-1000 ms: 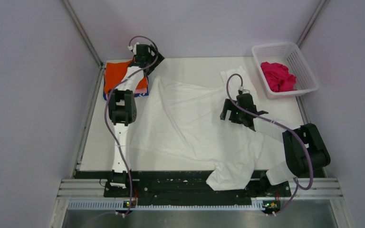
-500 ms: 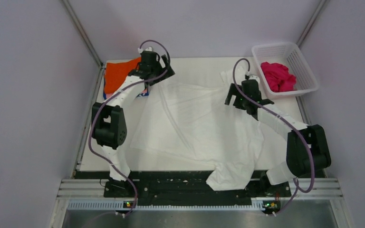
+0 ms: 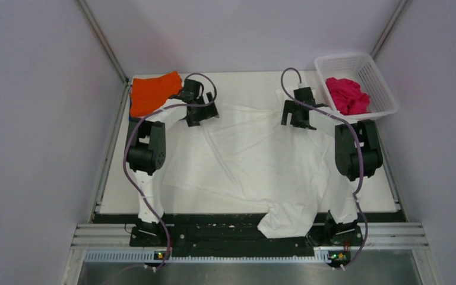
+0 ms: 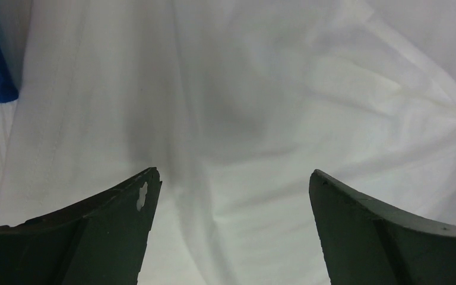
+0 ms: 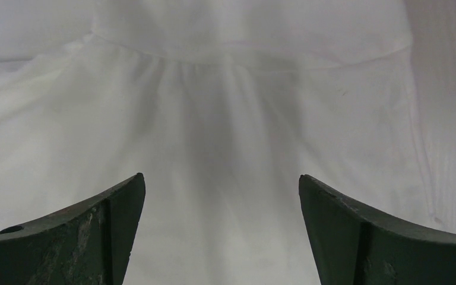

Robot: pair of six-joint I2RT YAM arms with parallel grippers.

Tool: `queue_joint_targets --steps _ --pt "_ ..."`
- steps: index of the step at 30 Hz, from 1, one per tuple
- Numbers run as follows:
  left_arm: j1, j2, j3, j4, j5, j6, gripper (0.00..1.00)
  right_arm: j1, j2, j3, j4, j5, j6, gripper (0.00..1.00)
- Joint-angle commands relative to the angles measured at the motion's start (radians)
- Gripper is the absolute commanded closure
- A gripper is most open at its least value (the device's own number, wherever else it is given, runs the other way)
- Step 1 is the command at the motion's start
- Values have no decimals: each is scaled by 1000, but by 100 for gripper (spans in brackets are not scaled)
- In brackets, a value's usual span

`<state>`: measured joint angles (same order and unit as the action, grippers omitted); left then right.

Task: Fold and stack the t-shirts
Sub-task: Flatten out the tshirt

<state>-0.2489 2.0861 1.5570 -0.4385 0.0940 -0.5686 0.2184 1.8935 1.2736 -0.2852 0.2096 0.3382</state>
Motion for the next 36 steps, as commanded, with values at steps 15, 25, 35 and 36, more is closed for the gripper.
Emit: queue_joint_targets --steps 15,25,35,36 --pt "75 199 216 -114 -69 -40 1 -38 442 545 -209 -39 -107 1" --pt "82 342 458 -160 -54 -35 1 -77 685 995 -305 -107 -168 1" --pt "69 233 525 -132 18 -14 1 -87 567 1047 -256 -178 -210 1" --pt "60 204 515 -133 4 -4 1 -85 521 1020 -255 -175 -211 1"
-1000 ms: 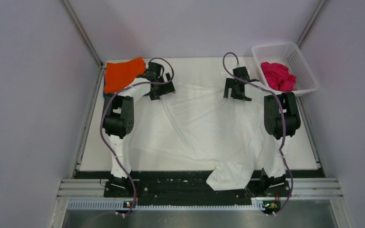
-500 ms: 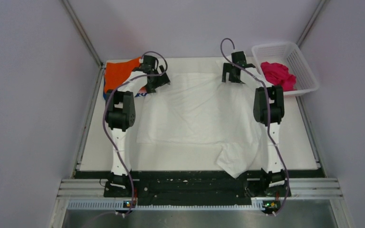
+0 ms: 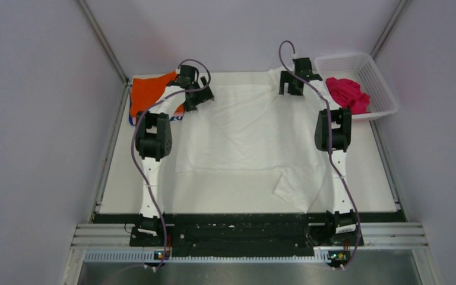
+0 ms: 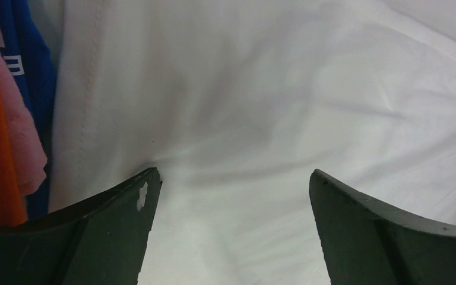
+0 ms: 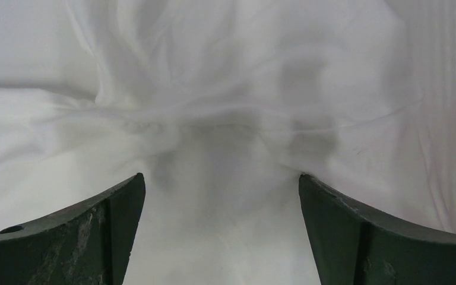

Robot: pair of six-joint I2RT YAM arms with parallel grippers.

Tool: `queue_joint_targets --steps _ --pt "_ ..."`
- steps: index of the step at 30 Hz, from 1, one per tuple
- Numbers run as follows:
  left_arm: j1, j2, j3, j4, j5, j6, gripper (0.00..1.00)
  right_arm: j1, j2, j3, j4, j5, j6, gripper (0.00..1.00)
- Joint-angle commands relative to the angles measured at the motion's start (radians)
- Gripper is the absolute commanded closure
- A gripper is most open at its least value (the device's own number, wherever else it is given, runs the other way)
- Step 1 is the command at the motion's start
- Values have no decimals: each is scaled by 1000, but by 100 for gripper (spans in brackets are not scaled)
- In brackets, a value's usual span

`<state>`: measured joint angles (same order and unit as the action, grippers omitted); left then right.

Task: Fold and stack the t-shirts
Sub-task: Flatten out the tshirt, then grab the side of the flattened tshirt closest away from the robot with both arms

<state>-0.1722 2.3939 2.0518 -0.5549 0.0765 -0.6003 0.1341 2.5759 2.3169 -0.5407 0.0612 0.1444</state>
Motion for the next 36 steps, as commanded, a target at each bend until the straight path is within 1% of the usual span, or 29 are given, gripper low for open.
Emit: queue_joint_targets --steps 1,3,5,7,8,9,10,12,14,17,18,20,22,24,25,27,29,33,36 --pt "-27 -135 8 -20 2 39 1 4 -212 -60 -1 -21 -25 1" --pt "-47 -207 -39 -23 -23 55 1 25 -322 -150 3 3 -50 1" --pt "-65 -292 -117 -25 -51 55 1 59 -428 -257 12 53 -73 1" --pt "-79 -396 -226 -27 -66 49 1 91 -541 -406 27 111 -71 1" --pt "-84 -459 -296 -27 -104 40 1 107 -603 -473 38 136 -63 1" --pt "-89 -524 -404 -22 -134 24 1 127 -664 -555 56 164 -51 1" --pt "-93 -581 -479 -26 -171 -3 1 147 -736 -644 78 193 -31 1" --pt "-96 -694 -641 -41 -196 -39 1 186 -876 -825 143 234 12 1" --pt "-97 -813 -808 -40 -213 -79 1 201 -1041 -1011 232 219 73 1" --pt "-97 -992 -1039 -4 -234 -135 1 201 -1235 -1254 348 223 225 1" --pt "-98 -1034 -1097 10 -246 -146 1 201 -1301 -1332 396 234 279 1" --pt "-97 -1108 -1181 -3 -312 -199 1 201 -1417 -1479 494 224 360 1" --pt "-96 -1157 -1242 -40 -379 -255 2 202 -1514 -1585 575 163 365 1" --pt "-93 -1179 -1292 -54 -407 -318 5 201 -1581 -1636 566 150 380 1" --pt "-90 -1184 -1311 -51 -402 -348 5 201 -1602 -1650 547 155 386 1" --pt "-86 -1188 -1346 -41 -390 -411 11 201 -1625 -1665 493 161 391 1" --pt "-81 -1194 -1372 -26 -396 -468 13 202 -1629 -1674 464 160 392 1" --pt "-70 -1195 -1399 9 -416 -545 26 201 -1611 -1683 475 125 405 1" --pt "-60 -1161 -1394 11 -421 -592 35 201 -1584 -1677 474 81 409 1"
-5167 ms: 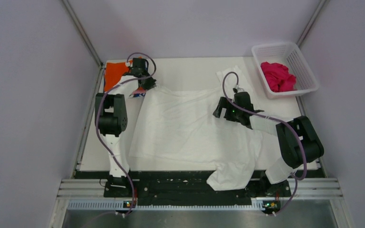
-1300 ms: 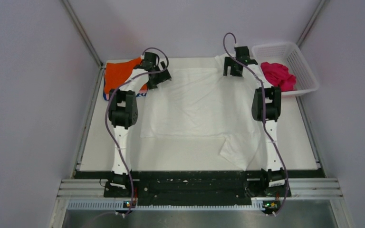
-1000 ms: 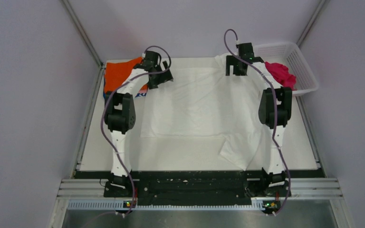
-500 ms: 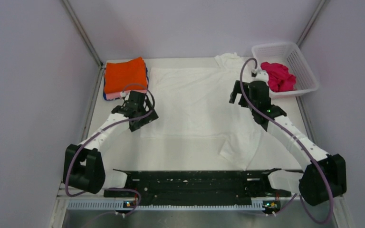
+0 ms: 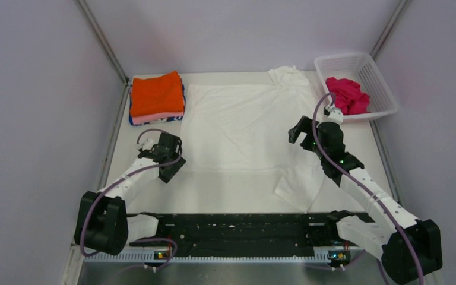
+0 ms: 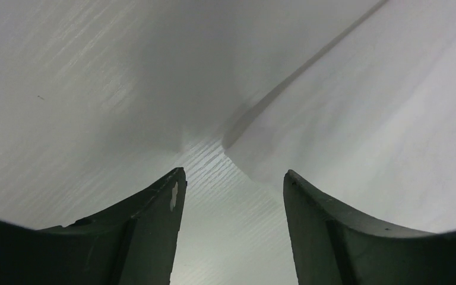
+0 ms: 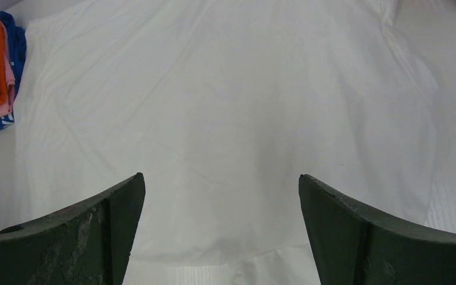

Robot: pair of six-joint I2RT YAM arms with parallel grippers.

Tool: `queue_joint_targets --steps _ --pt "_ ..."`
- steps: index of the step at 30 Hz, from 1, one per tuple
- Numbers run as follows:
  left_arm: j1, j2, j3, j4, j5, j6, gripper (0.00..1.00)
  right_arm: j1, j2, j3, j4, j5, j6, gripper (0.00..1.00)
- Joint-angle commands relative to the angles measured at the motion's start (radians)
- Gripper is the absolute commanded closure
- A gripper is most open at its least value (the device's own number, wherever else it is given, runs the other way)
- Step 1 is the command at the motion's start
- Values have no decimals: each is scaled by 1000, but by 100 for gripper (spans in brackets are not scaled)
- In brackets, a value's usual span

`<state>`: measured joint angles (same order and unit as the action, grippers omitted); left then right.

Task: Fold and stack the t-shirts
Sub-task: Grab the side of the flattened tshirt closest away from the robot with both arms

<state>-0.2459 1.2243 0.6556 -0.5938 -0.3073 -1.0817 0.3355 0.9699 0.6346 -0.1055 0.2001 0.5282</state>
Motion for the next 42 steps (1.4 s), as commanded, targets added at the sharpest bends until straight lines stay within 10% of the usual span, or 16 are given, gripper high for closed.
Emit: queue_joint_targets --steps 1,13,20,30,42 --pt "15 20 3 56 -33 -118 37 -1 29 7 38 -67 26 1" --pt "16 199 38 110 41 -130 52 0 26 3 32 -62 15 1" --pt "14 267 57 134 97 -95 100 0 14 4 8 -34 9 1" --pt "14 169 75 72 -17 24 100 35 9 80 -248 38 38 2" --pt "14 123 32 112 46 95 100 421 75 127 -878 20 189 15"
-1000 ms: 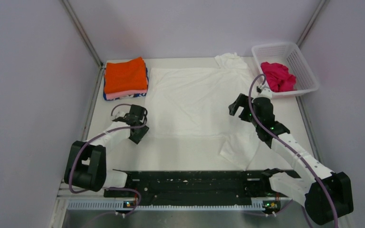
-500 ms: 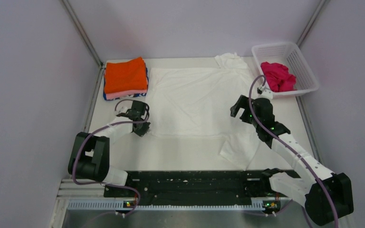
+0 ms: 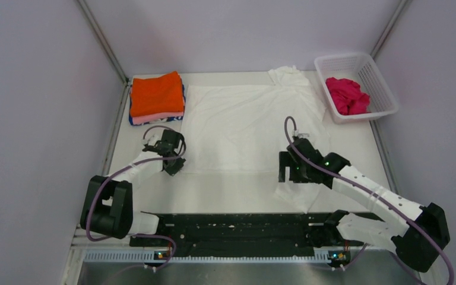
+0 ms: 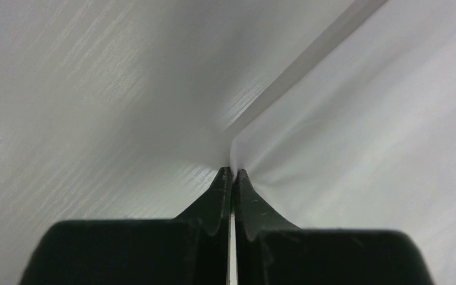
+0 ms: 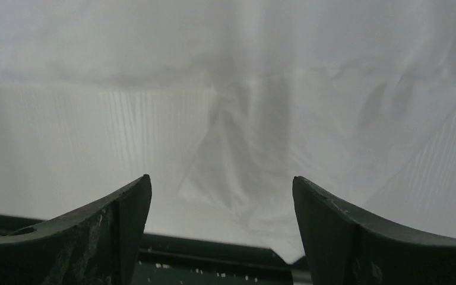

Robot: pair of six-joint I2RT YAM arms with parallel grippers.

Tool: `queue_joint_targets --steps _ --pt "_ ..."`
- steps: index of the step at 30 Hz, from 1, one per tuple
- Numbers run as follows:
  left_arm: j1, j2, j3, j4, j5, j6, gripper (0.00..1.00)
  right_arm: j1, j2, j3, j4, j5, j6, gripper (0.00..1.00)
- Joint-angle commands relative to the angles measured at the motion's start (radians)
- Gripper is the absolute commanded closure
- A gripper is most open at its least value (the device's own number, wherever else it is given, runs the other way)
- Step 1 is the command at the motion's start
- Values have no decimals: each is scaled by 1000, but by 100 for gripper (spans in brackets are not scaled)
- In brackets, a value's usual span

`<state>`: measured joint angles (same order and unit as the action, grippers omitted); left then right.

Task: Fold and stack the t-shirts
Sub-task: Grab the side of the flattened tshirt closest away from the robot with both arms

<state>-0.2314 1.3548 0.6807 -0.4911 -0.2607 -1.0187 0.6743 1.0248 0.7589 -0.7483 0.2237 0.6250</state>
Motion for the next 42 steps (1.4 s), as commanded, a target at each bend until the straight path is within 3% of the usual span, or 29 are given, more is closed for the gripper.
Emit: queue_joint_targets --steps 1,10,17,18,21,27,35,42 --pt "0 -11 8 10 -2 32 100 100 21 -22 -236 -17 118 17" --pt "0 -36 3 8 -6 37 100 105 57 -219 19 -117 174 31" --pt "0 -39 -22 38 12 3 100 105 160 -242 85 -36 220 39" --pt "0 -38 -20 34 10 1 100 105 168 -243 84 -23 231 42" --pt "0 -36 -15 13 0 -1 100 105 168 -244 69 20 254 72" --pt "0 -68 -32 -25 -15 -7 100 104 79 -237 5 20 273 100" --pt "0 -171 -57 -153 -8 -22 100 191 -69 -153 -238 -11 360 100" --pt "0 -272 -92 -227 28 -20 100 352 -74 -139 -264 14 481 100"
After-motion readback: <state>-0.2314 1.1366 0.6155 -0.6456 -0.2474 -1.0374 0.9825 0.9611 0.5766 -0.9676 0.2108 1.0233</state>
